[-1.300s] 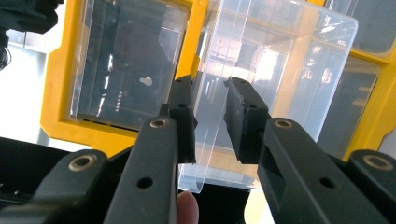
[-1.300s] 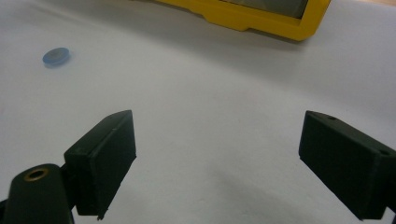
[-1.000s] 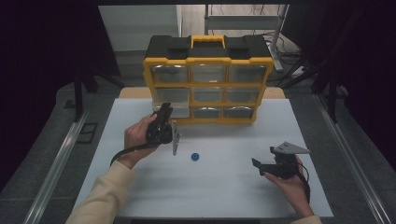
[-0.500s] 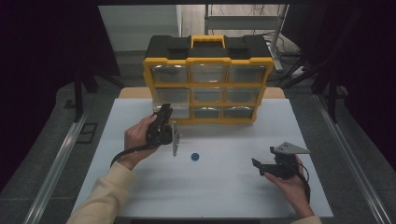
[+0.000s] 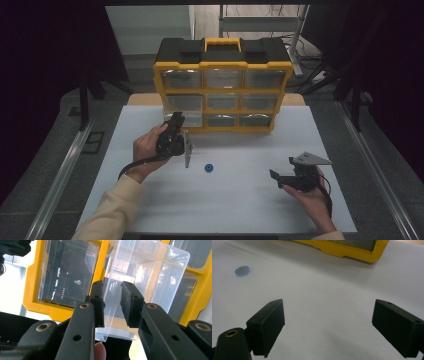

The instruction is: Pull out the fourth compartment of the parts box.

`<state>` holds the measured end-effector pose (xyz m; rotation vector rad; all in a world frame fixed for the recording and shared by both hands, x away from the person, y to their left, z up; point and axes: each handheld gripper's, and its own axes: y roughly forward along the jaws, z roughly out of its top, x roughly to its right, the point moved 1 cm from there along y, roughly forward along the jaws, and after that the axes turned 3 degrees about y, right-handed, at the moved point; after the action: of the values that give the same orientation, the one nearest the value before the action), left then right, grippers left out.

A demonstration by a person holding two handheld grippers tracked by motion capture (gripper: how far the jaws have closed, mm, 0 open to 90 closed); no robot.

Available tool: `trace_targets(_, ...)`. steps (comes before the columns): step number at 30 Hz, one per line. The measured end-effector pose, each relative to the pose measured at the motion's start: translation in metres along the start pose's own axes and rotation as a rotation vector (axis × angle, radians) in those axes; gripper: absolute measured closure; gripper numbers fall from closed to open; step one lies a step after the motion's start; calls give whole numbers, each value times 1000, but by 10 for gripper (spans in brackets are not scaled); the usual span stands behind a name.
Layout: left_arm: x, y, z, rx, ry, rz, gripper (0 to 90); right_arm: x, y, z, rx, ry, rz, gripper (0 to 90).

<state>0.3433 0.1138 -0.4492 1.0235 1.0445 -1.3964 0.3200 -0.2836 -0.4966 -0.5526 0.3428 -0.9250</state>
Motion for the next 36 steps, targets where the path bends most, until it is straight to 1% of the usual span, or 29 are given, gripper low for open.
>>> trace_targets(2,0,-1,0,10,-2,5,735,0,0,0,-2,-2,-2,115)
trace_targets(5,1,-2,2,9,7,1,737,0,0,0,-1,-1,-1,115)
trace_targets(15,0,-6,-2,16,8,-3,736,0,0,0,0,1,0,115)
trace_targets(28,1,-7,-1,14,13,0,735,0,0,0,0,1,0,115)
trace_targets(34,1,-8,-1,15,22,5,737,0,0,0,0,0,0,114)
trace_targets(36,1,-8,-1,16,22,0,736,0,0,0,0,0,0,115)
